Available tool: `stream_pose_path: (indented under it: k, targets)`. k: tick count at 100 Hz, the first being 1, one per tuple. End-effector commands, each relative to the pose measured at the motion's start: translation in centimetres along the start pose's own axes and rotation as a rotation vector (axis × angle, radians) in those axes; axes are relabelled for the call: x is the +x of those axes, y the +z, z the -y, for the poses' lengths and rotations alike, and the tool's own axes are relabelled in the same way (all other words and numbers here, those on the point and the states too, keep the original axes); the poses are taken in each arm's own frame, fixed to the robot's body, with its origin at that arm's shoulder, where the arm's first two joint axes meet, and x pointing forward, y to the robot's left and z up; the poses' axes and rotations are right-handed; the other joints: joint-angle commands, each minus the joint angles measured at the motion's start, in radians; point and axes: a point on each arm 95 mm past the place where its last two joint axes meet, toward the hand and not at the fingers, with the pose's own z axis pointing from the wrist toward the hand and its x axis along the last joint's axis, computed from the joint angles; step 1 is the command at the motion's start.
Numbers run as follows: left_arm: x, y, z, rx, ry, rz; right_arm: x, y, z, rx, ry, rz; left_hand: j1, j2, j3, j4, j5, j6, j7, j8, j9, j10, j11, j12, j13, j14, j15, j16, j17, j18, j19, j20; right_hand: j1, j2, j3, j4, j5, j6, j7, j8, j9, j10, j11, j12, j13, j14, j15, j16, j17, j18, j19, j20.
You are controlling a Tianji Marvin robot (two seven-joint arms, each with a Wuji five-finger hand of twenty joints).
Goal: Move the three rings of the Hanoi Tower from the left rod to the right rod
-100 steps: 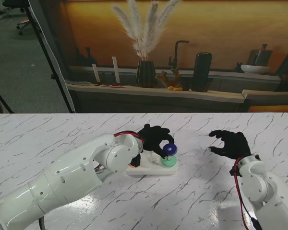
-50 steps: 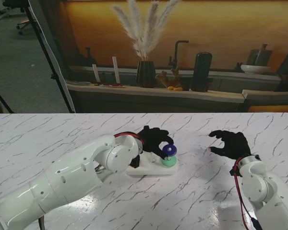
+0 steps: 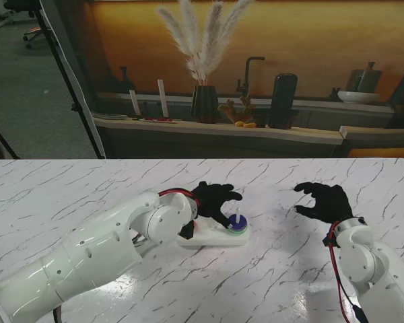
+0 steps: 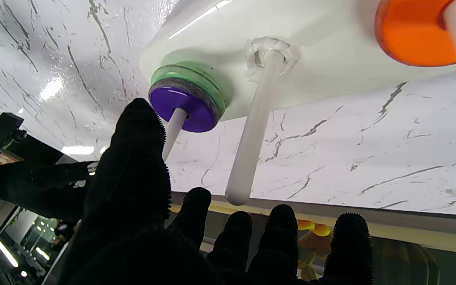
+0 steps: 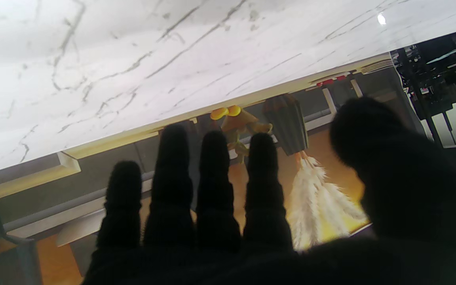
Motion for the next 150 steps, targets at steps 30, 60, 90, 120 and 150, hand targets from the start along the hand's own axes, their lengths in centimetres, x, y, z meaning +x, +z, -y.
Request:
stream_pose_path:
  k: [30, 60, 90, 120, 150]
  targets:
    - [-2.0, -3.3, 0.2, 0.052, 0.001, 0.031, 0.4, 0.0, 0.6, 0.009, 0.007, -0.007, -0.039, 0.008, 0.021, 0.024, -0.017, 0.018, -0.01, -0.012, -0.047, 0.016, -0.011, -0.009, -0.031, 0.018, -0.02, -0.005, -0.016, 0.009, 0.014, -0.001, 0.005, 0.013, 0.014, 0.042, -0.005, -0.013, 0.015, 0.01, 0.0, -0.002, 0.01, -0.002, -0.019, 0.001, 0.015, -0.008, -0.006, 0.311, 0.019, -0.008]
    - [-4.3, -6.3, 0.5, 0.079, 0.003, 0.106, 0.7, 0.1, 0.9, 0.017, 0.01, -0.013, -0.046, 0.021, 0.011, 0.016, -0.01, 0.02, -0.005, -0.011, -0.04, 0.017, -0.01, -0.01, -0.03, 0.02, -0.02, -0.006, -0.016, 0.009, 0.015, 0.0, 0.004, 0.016, 0.013, 0.043, -0.005, -0.013, 0.016, 0.01, -0.002, -0.002, 0.009, -0.002, -0.02, 0.0, 0.015, -0.007, -0.006, 0.31, 0.019, -0.009]
    - [-6.3, -8.0, -1.1, 0.091, -0.028, 0.178, 1.0, 0.3, 1.1, 0.021, 0.016, -0.018, -0.056, 0.026, -0.002, 0.013, -0.008, 0.023, -0.004, -0.01, -0.037, 0.018, -0.009, -0.01, -0.029, 0.022, -0.02, -0.006, -0.015, 0.011, 0.015, 0.001, 0.005, 0.017, 0.014, 0.043, -0.003, -0.014, 0.017, 0.011, -0.001, -0.002, 0.01, -0.002, -0.019, 0.001, 0.016, -0.007, -0.007, 0.31, 0.019, -0.009]
    - [-7.6, -8.0, -3.7, 0.086, -0.098, 0.227, 1.2, 0.5, 1.4, 0.03, 0.019, -0.021, -0.059, 0.013, -0.005, 0.016, -0.014, 0.028, -0.005, -0.009, -0.041, 0.016, -0.009, -0.009, -0.032, 0.023, -0.019, -0.004, -0.017, 0.012, 0.017, 0.003, 0.003, 0.019, 0.015, 0.043, -0.002, -0.013, 0.018, 0.01, -0.001, -0.003, 0.01, -0.002, -0.018, -0.001, 0.017, -0.007, -0.007, 0.309, 0.02, -0.009]
    - [-8.5, -8.0, -6.0, 0.111, -0.127, 0.262, 1.2, 0.4, 1.3, 0.032, 0.021, -0.02, -0.068, -0.005, -0.002, 0.02, -0.009, 0.022, 0.0, -0.005, -0.03, 0.01, -0.005, -0.005, -0.025, 0.02, -0.015, -0.001, -0.014, 0.014, 0.027, 0.008, 0.007, 0.022, 0.015, 0.043, -0.002, -0.014, 0.019, 0.011, -0.002, -0.003, 0.011, -0.002, -0.019, 0.002, 0.018, -0.007, -0.007, 0.308, 0.021, -0.009]
